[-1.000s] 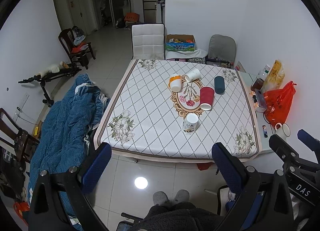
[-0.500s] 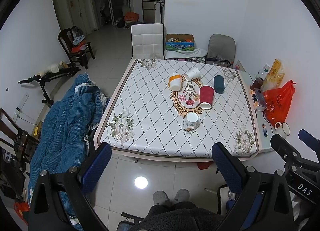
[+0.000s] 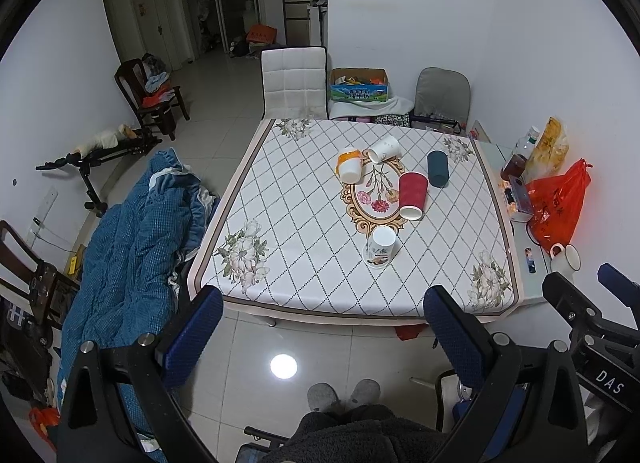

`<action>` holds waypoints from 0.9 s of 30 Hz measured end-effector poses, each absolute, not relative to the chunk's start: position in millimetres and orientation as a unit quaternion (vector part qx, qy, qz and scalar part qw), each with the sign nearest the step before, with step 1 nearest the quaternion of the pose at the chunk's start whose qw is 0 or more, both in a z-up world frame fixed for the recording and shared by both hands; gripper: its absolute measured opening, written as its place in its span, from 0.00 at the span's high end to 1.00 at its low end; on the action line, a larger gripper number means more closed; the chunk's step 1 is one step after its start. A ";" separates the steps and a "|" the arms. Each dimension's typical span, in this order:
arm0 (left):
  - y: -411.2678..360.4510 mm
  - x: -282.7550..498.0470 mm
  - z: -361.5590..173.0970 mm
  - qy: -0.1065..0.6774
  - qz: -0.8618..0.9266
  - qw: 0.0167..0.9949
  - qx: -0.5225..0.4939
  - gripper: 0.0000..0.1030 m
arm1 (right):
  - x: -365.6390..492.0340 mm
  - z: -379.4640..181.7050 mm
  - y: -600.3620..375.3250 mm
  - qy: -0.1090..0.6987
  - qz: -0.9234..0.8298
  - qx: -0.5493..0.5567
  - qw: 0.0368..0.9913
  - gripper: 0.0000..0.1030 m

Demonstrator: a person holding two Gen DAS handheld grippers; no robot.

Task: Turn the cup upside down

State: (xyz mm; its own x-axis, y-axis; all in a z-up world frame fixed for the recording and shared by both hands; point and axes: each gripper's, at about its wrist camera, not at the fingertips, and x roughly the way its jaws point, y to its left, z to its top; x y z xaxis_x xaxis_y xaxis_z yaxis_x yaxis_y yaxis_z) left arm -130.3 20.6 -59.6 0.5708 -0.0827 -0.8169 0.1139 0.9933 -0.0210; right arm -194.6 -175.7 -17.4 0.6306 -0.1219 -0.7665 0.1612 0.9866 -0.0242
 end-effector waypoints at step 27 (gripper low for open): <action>20.3 -130.4 -57.8 0.461 -0.057 0.885 0.018 0.00 | -194.5 -22.0 -177.9 0.424 -0.086 0.035 0.901 0.02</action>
